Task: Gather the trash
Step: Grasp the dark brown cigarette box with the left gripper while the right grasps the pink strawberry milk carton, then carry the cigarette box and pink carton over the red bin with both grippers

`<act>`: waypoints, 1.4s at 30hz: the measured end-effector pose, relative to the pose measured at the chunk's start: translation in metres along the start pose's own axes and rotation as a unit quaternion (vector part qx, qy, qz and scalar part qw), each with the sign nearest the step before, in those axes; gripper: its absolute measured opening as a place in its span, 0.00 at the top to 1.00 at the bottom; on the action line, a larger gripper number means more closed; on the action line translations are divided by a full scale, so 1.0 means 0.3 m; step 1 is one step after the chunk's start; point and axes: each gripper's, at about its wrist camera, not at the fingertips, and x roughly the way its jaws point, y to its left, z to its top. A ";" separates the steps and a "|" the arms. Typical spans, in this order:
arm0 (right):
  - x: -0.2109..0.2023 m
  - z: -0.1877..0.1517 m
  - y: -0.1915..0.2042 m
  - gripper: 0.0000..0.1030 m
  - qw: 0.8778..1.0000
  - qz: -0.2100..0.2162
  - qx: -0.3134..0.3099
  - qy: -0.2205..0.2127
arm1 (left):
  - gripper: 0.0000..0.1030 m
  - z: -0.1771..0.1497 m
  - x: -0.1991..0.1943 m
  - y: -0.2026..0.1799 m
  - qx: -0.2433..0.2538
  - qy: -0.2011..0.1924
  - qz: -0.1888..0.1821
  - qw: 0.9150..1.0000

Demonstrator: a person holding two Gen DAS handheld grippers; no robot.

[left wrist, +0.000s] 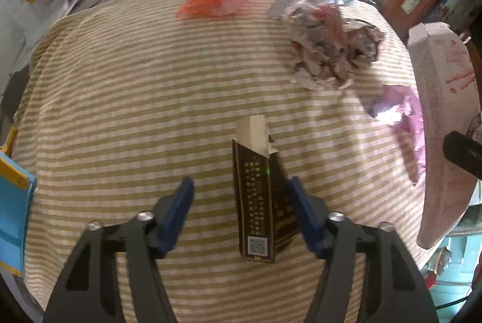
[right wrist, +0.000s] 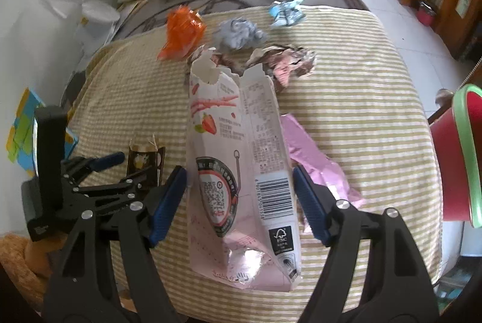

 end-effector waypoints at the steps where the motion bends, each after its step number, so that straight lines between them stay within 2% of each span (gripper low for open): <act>1: -0.004 -0.005 0.005 0.31 1.000 0.001 0.000 -0.002 | 0.58 -0.001 0.001 -0.011 0.004 0.000 -0.003 1.000; 4: -0.001 0.013 0.024 0.31 1.000 0.007 -0.003 -0.007 | 0.73 0.000 0.002 -0.051 0.016 0.001 -0.016 1.000; 7: -0.016 0.005 0.028 0.31 1.000 0.012 -0.007 -0.009 | 0.70 0.000 0.008 -0.064 0.015 0.003 -0.013 1.000; 10: -0.017 0.002 0.021 0.31 1.000 0.015 -0.004 -0.008 | 0.70 0.003 0.010 -0.049 -0.003 0.004 -0.030 1.000; 11: -0.016 0.000 0.016 0.30 1.000 0.016 -0.001 -0.007 | 0.67 0.004 0.016 -0.039 -0.014 0.007 -0.039 0.999; 12: -0.015 0.000 0.012 0.30 1.000 0.017 0.001 -0.005 | 0.54 0.004 0.024 -0.029 -0.025 0.012 -0.044 0.999; 13: -0.013 -0.002 0.005 0.30 1.000 0.017 0.005 -0.002 | 0.52 -0.002 0.027 -0.009 -0.032 0.014 -0.046 0.998; 15: -0.015 -0.009 -0.006 0.30 1.000 0.018 0.010 -0.002 | 0.56 -0.009 0.033 0.000 -0.041 0.015 -0.049 0.998; 16: -0.019 -0.010 -0.010 0.30 1.000 0.019 0.012 -0.004 | 0.64 -0.011 0.032 0.001 -0.041 0.014 -0.048 0.998; 18: -0.029 -0.013 -0.014 0.30 1.000 0.018 0.014 -0.009 | 0.64 -0.009 0.031 0.002 -0.046 0.016 -0.056 0.997; 21: -0.069 -0.007 -0.024 0.30 0.999 0.016 0.021 -0.030 | 0.65 0.001 -0.025 -0.001 -0.056 -0.010 -0.056 0.997; 25: -0.153 0.012 -0.037 0.30 0.996 -0.003 0.028 -0.079 | 0.65 0.023 -0.138 -0.051 -0.032 -0.062 -0.032 0.997; 30: -0.240 0.033 -0.053 0.30 0.991 -0.016 0.031 -0.126 | 0.65 0.080 -0.287 -0.140 -0.005 -0.131 -0.014 0.991; 36: -0.289 0.041 -0.065 0.30 0.988 -0.025 0.025 -0.147 | 0.65 0.116 -0.401 -0.219 0.026 -0.176 -0.015 0.984; 42: -0.302 0.032 -0.095 0.30 0.988 -0.027 0.031 -0.152 | 0.65 0.130 -0.446 -0.271 0.041 -0.192 -0.018 0.980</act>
